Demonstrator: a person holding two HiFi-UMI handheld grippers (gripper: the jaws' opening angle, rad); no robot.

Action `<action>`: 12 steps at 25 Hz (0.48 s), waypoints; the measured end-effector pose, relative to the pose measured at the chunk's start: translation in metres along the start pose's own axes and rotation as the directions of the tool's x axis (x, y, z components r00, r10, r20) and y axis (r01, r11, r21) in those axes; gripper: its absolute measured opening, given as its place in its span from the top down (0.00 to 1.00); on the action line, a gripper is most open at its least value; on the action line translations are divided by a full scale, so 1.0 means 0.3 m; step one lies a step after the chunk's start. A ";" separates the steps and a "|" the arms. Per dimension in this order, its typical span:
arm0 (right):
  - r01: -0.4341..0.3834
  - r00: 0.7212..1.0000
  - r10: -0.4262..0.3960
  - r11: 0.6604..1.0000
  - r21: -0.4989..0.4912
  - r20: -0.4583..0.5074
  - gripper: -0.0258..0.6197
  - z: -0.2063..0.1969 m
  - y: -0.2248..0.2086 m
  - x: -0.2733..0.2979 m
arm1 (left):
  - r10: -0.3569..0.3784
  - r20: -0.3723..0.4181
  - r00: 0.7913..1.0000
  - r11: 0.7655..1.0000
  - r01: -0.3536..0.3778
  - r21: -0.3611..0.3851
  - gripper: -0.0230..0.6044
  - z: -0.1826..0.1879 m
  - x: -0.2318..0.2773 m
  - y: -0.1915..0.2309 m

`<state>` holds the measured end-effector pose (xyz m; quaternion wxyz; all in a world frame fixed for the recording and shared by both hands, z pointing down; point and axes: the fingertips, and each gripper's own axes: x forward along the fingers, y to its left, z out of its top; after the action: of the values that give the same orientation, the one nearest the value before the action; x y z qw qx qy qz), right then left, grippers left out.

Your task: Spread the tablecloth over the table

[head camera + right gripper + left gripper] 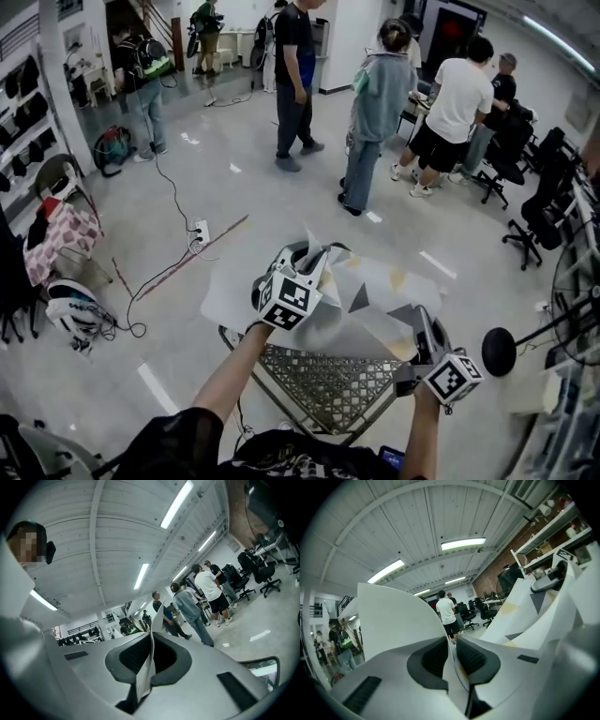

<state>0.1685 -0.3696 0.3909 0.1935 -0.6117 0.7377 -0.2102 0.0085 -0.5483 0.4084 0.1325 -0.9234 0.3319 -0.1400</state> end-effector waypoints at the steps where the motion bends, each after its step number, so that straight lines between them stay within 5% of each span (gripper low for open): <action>1: 0.015 1.000 -0.015 1.000 0.000 0.016 0.93 0.018 -0.026 -0.024 | -0.015 0.017 1.000 0.999 0.014 0.034 0.85 0.033 0.027 -0.026; 5: 0.089 0.993 -0.087 0.996 -0.023 0.077 0.93 0.124 -0.164 -0.140 | -0.069 0.092 0.993 0.990 0.057 0.126 0.85 0.169 0.120 -0.155; 12: 0.168 0.983 -0.166 0.986 -0.021 0.074 0.93 0.209 -0.347 -0.225 | -0.046 0.097 0.994 0.999 0.046 0.000 0.85 0.184 0.141 -0.218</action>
<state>0.2999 -0.3247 0.3973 0.1934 -0.6811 0.6792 -0.1935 0.0965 -0.5188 0.3866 0.1443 -0.9367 0.3037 -0.0975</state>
